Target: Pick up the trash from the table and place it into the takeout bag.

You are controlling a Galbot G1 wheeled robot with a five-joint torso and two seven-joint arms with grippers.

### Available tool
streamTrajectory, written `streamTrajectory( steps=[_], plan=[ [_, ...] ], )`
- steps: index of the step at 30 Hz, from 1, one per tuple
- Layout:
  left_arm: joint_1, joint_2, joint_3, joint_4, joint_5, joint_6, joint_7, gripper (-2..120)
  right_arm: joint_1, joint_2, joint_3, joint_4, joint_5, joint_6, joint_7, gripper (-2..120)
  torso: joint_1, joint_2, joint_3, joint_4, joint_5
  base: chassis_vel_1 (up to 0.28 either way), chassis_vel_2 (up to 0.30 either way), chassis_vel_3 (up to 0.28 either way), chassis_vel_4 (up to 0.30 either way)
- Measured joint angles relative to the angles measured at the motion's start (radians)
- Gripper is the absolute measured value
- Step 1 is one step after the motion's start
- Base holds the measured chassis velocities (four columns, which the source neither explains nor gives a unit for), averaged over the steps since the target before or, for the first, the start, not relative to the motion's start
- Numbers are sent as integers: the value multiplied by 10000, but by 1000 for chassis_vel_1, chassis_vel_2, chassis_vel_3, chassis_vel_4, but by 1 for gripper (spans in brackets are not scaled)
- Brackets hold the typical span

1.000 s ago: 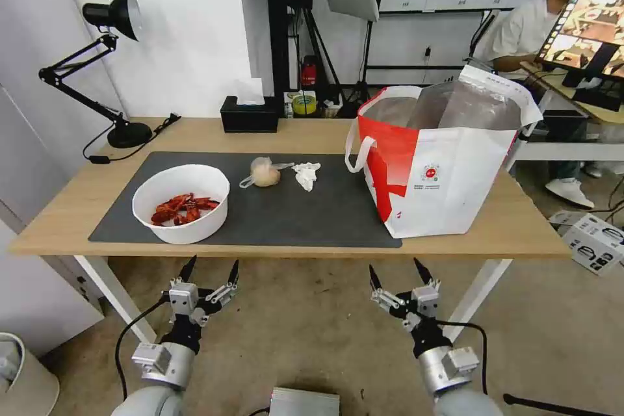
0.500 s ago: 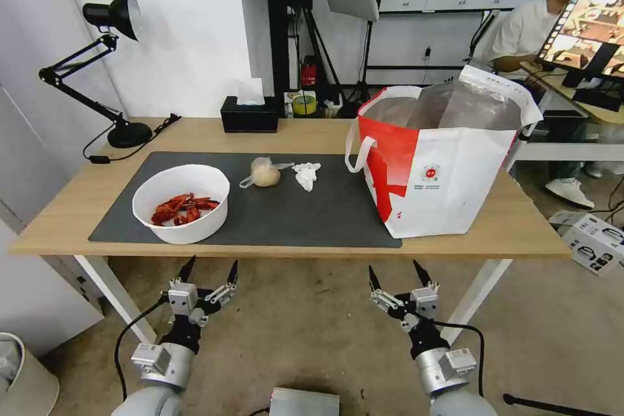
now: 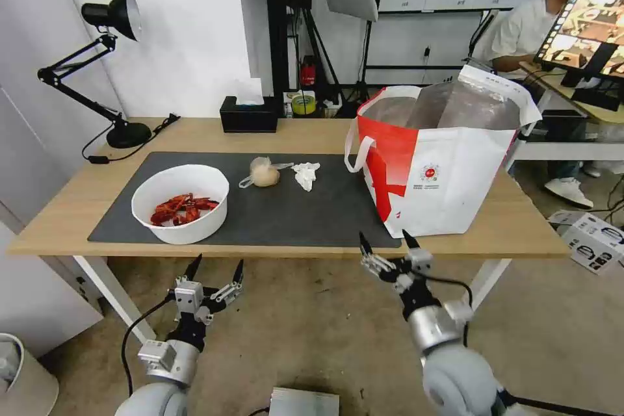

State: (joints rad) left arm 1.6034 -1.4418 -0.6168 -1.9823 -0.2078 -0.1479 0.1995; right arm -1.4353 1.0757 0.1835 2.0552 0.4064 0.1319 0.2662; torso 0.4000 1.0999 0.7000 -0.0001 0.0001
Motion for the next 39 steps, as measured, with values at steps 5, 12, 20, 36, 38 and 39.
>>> streamTrajectory(
  steps=[5, 12, 20, 36, 38, 39],
  plan=[
    [-11, -6, 73, 79, 38, 13, -2, 100, 2385, -309, -1016, -371, 2158, -1613, 650, 100, 0, 0, 1, 0, -1, 0, 0, 0, 0],
    [-12, -37, -37, 95, 49, 26, -2, 100, 5577, 96, -2853, -2031, 3491, -2294, 1675, 100, 1, 0, 1, 1, -2, 0, 0, 0, 0],
    [18, -20, -134, 77, 46, 26, -1, 100, 7553, 739, -4116, -3810, 3759, -2358, 2350, 100, 1, -1, 2, 3, -2, 0, 0, 0, 0],
    [-20, -63, -238, 87, -8, -29, 1, 100, 10526, 2288, -5777, -7816, 4272, -2228, 2578, 99, 1, -1, 1, 2, -2, 0, 0, 0, 0],
    [-13, -64, -255, 86, -11, -50, 2, 100, 10631, 2402, -5859, -8033, 4275, -2221, 2572, 99, 2, 0, 1, 2, -2, 0, 0, 0, 0],
    [-13, -64, -255, 86, -11, -50, 2, 100, 10631, 2402, -5859, -8033, 4275, -2221, 2572, 99, 2, 0, 1, 2, -2, 0, 0, 0, 0]
  ],
)
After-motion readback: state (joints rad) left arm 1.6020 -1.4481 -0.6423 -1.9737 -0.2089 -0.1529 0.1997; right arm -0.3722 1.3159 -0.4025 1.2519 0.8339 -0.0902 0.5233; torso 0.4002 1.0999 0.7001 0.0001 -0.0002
